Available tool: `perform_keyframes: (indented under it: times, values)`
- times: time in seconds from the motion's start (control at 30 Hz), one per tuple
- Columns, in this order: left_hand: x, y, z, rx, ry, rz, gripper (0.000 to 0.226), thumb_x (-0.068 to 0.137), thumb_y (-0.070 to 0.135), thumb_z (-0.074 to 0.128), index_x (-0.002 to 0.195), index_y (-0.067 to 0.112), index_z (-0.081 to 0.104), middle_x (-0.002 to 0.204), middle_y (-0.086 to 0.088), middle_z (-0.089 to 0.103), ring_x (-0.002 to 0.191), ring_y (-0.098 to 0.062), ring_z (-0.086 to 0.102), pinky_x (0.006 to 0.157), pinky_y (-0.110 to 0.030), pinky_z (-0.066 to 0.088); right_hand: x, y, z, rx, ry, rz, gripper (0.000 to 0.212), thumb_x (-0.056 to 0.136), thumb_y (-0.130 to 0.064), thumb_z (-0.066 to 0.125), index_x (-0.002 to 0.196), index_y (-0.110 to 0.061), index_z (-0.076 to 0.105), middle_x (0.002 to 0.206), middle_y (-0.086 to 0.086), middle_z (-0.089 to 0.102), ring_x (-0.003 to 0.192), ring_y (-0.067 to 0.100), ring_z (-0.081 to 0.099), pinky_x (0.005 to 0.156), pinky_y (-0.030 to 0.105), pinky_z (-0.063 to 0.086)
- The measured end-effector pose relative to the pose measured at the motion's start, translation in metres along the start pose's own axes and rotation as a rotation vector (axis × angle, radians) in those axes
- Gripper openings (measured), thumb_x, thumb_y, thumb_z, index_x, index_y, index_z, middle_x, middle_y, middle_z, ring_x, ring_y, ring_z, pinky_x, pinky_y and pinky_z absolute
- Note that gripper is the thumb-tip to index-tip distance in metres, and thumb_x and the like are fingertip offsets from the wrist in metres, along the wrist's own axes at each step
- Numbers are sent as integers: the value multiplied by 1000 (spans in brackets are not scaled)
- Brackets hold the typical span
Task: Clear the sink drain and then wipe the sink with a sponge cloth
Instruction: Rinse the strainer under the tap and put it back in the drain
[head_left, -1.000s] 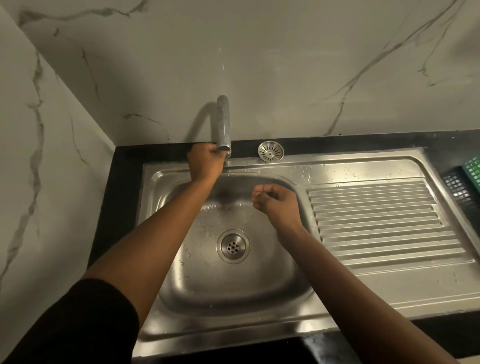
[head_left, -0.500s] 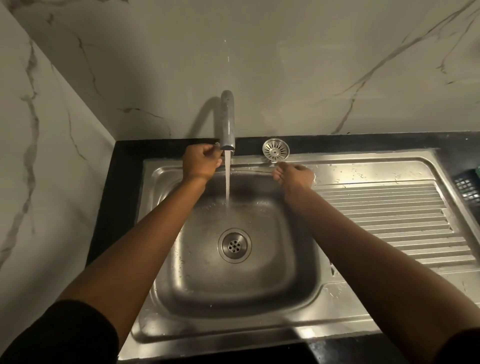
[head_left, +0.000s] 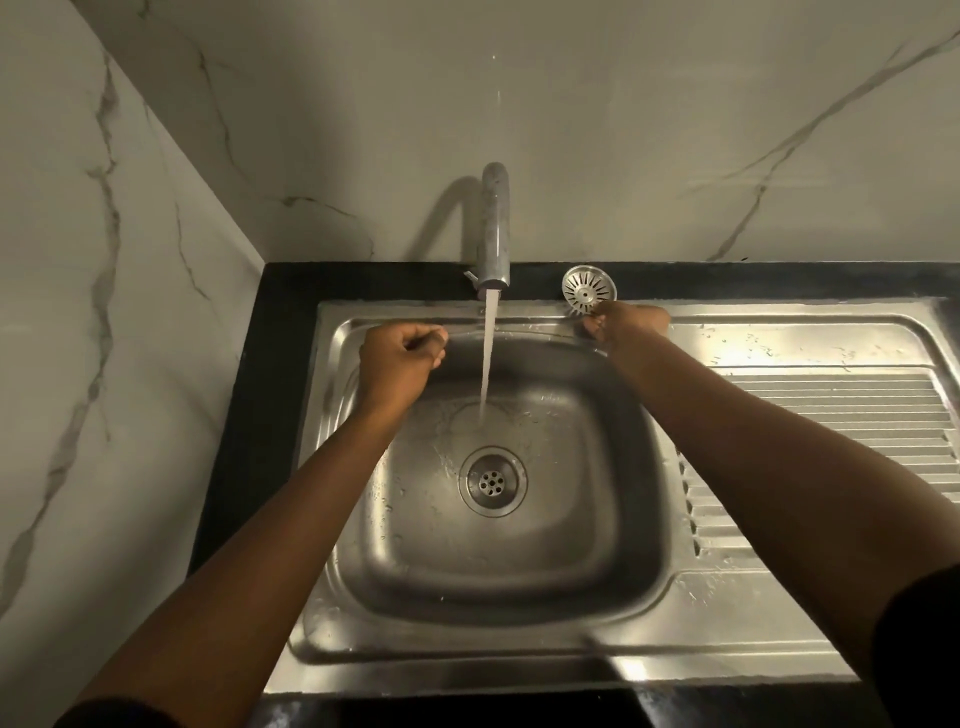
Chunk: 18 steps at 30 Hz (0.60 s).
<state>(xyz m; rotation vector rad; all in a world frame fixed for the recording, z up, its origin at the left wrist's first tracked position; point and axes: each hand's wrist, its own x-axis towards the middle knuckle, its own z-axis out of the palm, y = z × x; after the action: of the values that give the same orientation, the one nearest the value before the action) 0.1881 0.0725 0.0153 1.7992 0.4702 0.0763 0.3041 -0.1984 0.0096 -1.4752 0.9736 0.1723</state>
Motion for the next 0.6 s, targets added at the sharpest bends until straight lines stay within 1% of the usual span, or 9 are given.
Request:
perform_keyframes:
  times: [0.03,0.07,0.17,0.23,0.33,0.4,0.5,0.53,0.6]
  values:
    - [-1,0,0,-4,-1,-1,27,92,29,78,74,49,80,80,4,82,83,-22,81,92,-53,64,-1,0,0,-17,-5,-15,25,76,-9,91,86,-5,68,69,11,77,59,23,78,64,36,67]
    - [-1,-1,0,-12,-3,-3,24,93,29,77,76,46,80,81,4,82,83,-22,81,92,-52,64,-3,1,-1,-32,-10,-39,23,77,-9,90,85,-6,69,70,11,77,59,22,78,64,35,66]
    - [-2,1,4,-41,-20,-28,16,94,27,77,82,35,80,84,-1,83,85,-24,81,92,-51,64,-15,8,0,-3,-57,-114,15,80,0,84,89,0,72,78,15,78,62,22,78,60,29,64]
    - [-3,3,8,-55,-32,-43,16,95,24,76,83,34,80,83,0,83,85,-23,82,91,-48,65,-28,17,1,16,-104,-148,12,81,3,82,88,2,73,76,15,78,65,24,79,63,32,65]
    - [-6,3,13,-80,-54,-69,20,97,18,74,86,33,79,82,6,83,87,-23,82,88,-40,66,-50,33,-1,17,-164,-191,10,84,3,80,85,-2,72,75,15,78,68,23,79,62,29,63]
    - [-8,3,16,-64,-76,-88,17,98,18,73,90,31,79,85,2,83,89,-27,82,88,-41,66,-64,45,-4,-26,-191,-219,9,86,0,79,89,-4,72,76,12,79,69,22,79,63,29,64]
    - [-13,4,19,-31,-150,-131,10,101,18,69,100,22,78,97,-8,82,94,-31,81,90,-47,65,-83,63,-7,-80,-214,-246,9,87,-2,79,91,-6,71,81,10,79,70,20,79,66,32,65]
    - [-15,4,20,-26,-182,-140,10,102,18,68,103,20,77,98,-10,82,94,-32,81,89,-46,66,-89,68,-8,-107,-209,-264,9,87,-3,79,91,-8,72,80,9,79,68,19,79,66,32,65]
    - [-20,7,22,-37,-232,-160,11,104,20,66,102,18,77,93,-8,82,91,-31,81,83,-41,67,-98,77,-8,-171,-211,-308,8,86,-5,81,89,-9,74,77,7,78,64,16,78,63,31,65]
